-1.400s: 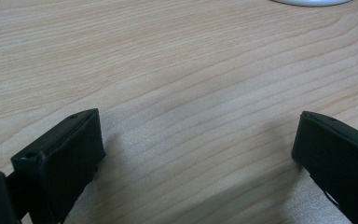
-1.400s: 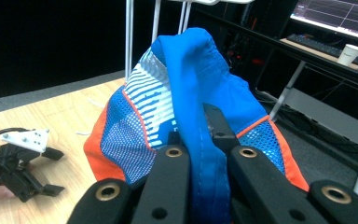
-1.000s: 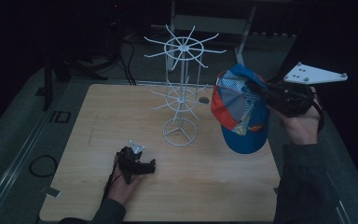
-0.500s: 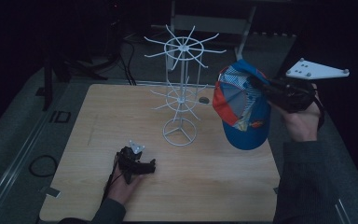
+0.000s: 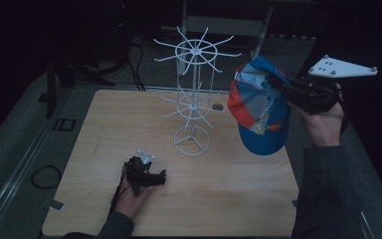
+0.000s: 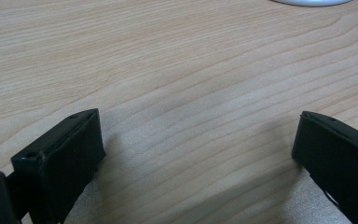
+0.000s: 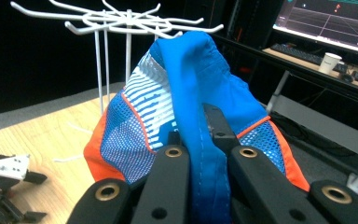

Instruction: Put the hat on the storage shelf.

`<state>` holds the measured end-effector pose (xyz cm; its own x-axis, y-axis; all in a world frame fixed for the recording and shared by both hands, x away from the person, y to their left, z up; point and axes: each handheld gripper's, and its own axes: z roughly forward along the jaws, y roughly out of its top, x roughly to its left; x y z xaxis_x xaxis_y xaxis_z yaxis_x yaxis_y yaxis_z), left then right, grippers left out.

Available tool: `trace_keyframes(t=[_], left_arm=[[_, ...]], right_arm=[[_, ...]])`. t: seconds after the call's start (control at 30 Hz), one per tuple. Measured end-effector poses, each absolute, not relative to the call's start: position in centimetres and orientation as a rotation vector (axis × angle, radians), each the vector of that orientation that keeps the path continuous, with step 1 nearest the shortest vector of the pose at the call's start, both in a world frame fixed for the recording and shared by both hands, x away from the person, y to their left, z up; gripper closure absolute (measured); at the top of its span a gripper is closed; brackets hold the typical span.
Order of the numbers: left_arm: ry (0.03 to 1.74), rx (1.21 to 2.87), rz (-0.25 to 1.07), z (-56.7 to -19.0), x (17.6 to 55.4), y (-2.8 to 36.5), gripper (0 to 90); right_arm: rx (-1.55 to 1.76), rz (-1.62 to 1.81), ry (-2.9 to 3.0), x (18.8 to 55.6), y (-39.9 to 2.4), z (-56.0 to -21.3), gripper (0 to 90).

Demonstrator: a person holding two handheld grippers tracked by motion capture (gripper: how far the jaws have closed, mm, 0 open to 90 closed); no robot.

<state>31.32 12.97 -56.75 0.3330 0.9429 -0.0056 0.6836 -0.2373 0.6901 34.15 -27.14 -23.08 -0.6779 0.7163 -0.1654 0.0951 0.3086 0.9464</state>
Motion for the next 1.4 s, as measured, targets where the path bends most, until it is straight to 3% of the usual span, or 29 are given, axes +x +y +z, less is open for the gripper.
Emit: trace_keyframes(t=[1.03,1.4], left_arm=[[1.422,2.005,0.563,-56.7,31.3,13.0,2.4],[1.422,2.005,0.563,-56.8,31.3,13.0,2.4]], right_arm=[[0.655,1.542,1.936,34.2,-26.5,-19.9,88.5],[0.683,1.547,2.026,36.3,-25.0,-22.0,88.3]])
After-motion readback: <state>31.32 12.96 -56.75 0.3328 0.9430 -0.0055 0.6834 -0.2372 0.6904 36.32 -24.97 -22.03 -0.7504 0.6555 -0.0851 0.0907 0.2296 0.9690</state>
